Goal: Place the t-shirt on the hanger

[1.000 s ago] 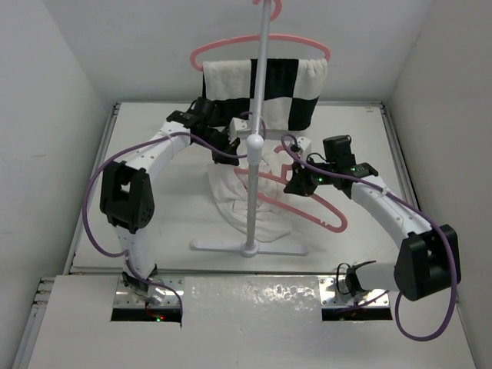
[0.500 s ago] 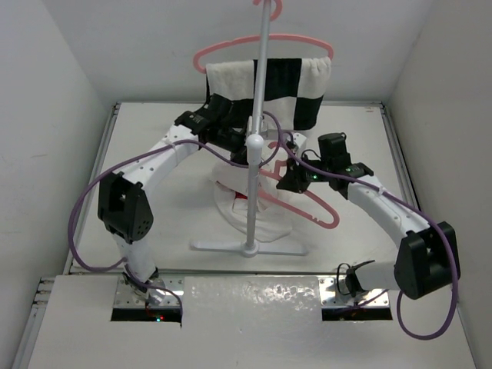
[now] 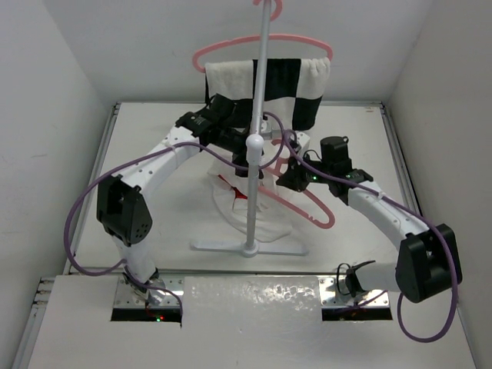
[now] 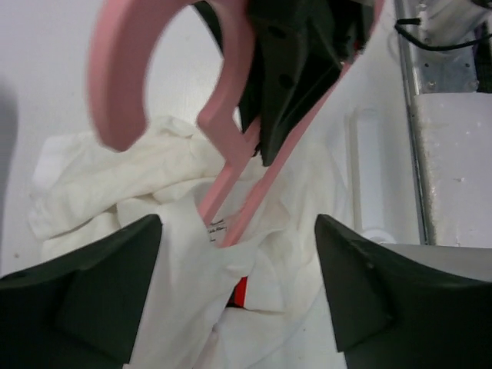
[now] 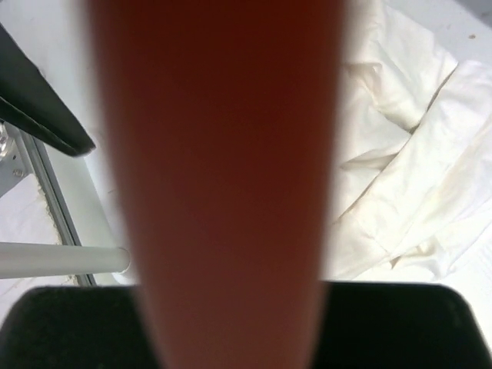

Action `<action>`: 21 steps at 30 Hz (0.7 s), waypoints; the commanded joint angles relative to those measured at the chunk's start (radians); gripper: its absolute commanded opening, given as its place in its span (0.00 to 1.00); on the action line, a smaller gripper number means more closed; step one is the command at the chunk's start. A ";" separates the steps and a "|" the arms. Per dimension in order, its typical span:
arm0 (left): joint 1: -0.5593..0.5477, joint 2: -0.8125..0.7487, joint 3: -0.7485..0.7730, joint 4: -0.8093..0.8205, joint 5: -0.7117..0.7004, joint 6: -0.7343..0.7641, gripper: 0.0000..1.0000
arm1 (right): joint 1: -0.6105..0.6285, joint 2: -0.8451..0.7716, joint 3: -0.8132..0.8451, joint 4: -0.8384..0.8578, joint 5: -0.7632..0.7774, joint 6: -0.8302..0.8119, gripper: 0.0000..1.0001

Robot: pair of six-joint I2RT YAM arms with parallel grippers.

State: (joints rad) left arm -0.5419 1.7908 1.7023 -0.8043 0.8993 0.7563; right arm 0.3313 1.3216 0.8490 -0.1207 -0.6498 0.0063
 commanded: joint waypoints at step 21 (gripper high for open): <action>-0.098 -0.216 -0.558 0.709 -0.697 -0.464 0.75 | 0.008 -0.001 -0.205 0.477 0.049 0.345 0.00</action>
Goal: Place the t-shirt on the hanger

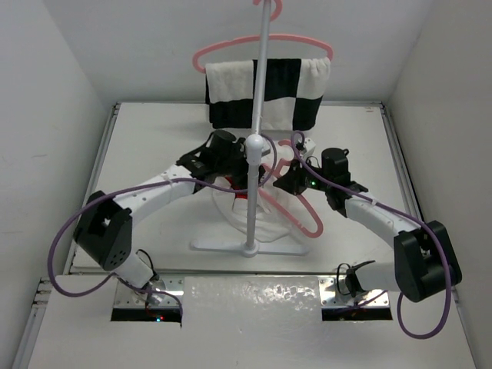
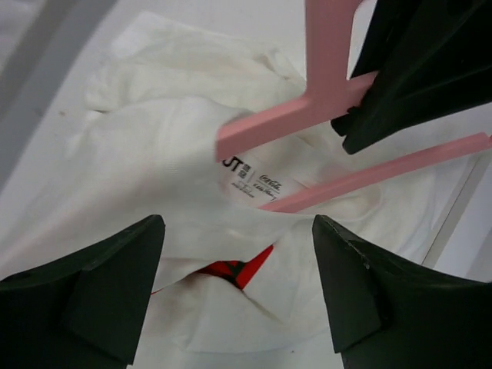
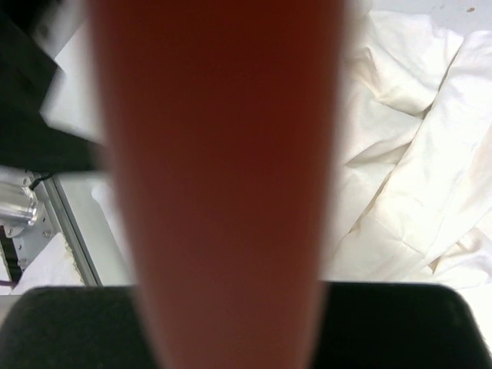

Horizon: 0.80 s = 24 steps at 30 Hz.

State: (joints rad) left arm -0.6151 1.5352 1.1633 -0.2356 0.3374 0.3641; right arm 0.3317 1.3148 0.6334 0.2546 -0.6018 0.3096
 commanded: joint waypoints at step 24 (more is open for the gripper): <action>-0.026 0.020 -0.066 0.174 -0.157 -0.039 0.00 | 0.018 0.001 0.118 -0.028 0.122 0.023 0.00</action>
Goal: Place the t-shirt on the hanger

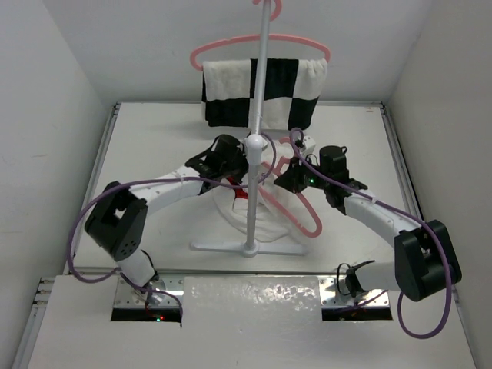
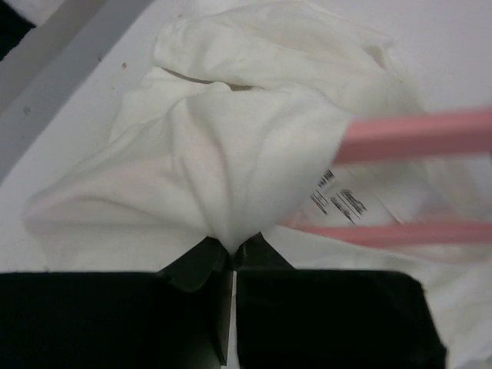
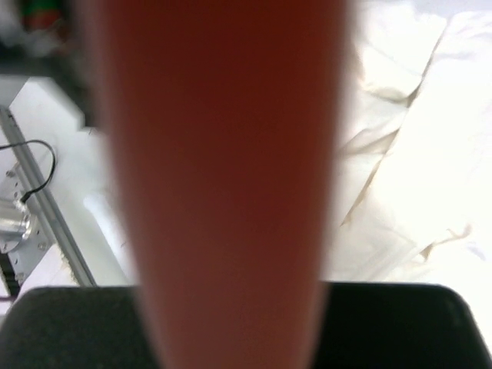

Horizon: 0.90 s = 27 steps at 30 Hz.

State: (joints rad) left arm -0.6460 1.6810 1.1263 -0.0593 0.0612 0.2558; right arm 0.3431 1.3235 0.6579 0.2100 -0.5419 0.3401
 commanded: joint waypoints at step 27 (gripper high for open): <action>0.025 -0.394 0.065 -0.375 0.333 0.647 0.57 | 0.013 -0.099 0.066 0.046 -0.151 -0.150 0.00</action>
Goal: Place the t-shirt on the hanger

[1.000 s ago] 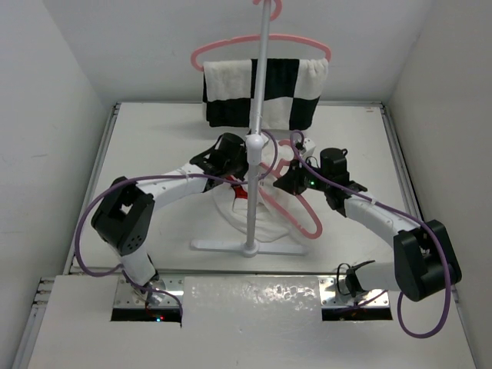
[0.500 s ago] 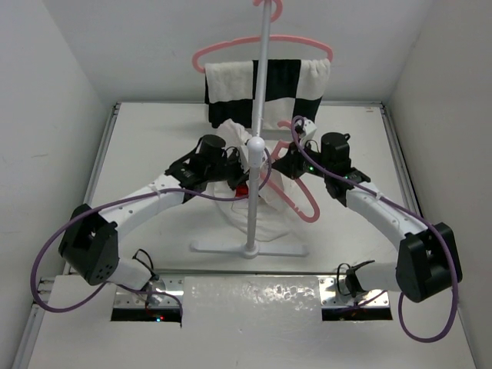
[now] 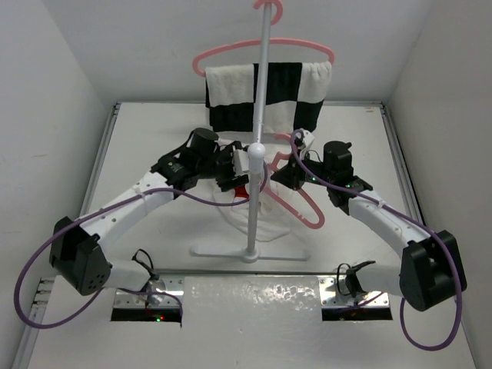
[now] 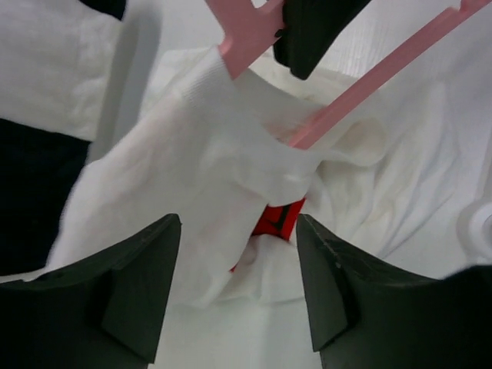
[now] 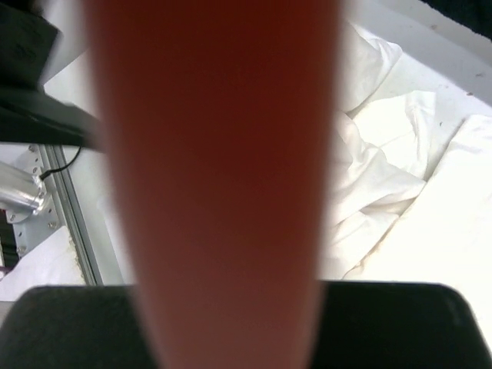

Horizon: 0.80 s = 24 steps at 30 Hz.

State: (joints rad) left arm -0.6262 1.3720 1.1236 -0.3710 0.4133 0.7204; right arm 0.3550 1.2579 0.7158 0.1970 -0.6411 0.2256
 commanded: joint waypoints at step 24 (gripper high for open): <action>0.031 0.144 0.179 -0.167 0.036 0.402 0.48 | 0.002 -0.025 0.103 -0.172 -0.255 -0.180 0.00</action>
State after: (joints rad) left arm -0.6003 1.5246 1.3033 -0.5926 0.4519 1.1210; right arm 0.3550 1.2552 0.7639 0.0299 -0.8116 0.0929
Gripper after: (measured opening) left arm 0.519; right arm 0.046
